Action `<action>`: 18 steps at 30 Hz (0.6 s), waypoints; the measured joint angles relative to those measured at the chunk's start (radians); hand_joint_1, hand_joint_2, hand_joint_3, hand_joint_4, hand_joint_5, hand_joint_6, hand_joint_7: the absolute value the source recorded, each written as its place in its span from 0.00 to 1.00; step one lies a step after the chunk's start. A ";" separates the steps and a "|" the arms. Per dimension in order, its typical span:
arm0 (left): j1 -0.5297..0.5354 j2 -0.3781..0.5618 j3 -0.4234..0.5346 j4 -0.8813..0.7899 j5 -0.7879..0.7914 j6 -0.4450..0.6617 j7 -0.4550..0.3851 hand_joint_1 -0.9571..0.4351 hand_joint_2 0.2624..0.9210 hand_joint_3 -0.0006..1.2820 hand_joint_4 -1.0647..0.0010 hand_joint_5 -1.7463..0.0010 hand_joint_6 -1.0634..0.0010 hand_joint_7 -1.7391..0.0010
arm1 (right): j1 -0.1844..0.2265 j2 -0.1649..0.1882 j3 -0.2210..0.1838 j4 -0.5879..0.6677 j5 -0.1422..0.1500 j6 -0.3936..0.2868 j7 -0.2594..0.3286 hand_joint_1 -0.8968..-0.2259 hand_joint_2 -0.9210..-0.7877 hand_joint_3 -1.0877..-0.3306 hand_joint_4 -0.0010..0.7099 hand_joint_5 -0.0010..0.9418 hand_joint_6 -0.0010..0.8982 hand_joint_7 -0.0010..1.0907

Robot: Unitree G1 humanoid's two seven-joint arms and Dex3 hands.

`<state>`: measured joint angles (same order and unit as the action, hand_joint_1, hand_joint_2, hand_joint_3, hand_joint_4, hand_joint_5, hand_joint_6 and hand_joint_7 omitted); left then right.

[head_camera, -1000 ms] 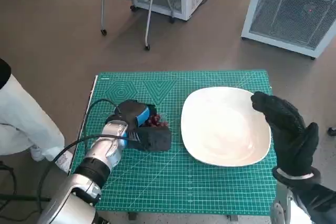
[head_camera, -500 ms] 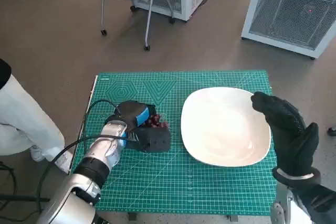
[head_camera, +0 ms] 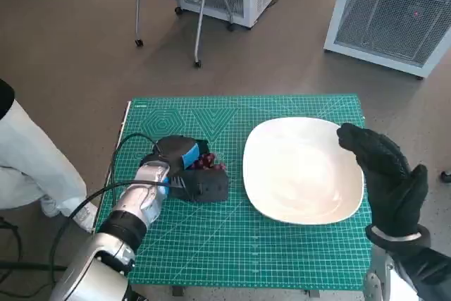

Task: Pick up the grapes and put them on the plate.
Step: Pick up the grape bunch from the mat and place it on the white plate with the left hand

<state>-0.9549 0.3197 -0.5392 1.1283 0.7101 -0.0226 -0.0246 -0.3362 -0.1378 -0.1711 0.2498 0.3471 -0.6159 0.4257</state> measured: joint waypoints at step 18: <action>0.046 0.088 0.059 -0.325 -0.016 0.043 -0.115 0.69 0.98 0.09 0.45 0.17 0.32 0.48 | -0.007 -0.001 -0.004 0.005 0.000 -0.003 0.000 0.61 0.00 0.69 0.63 0.00 0.11 0.62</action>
<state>-0.9092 0.4077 -0.4799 0.8031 0.6937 0.0204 -0.1393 -0.3427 -0.1387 -0.1755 0.2553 0.3474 -0.6190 0.4258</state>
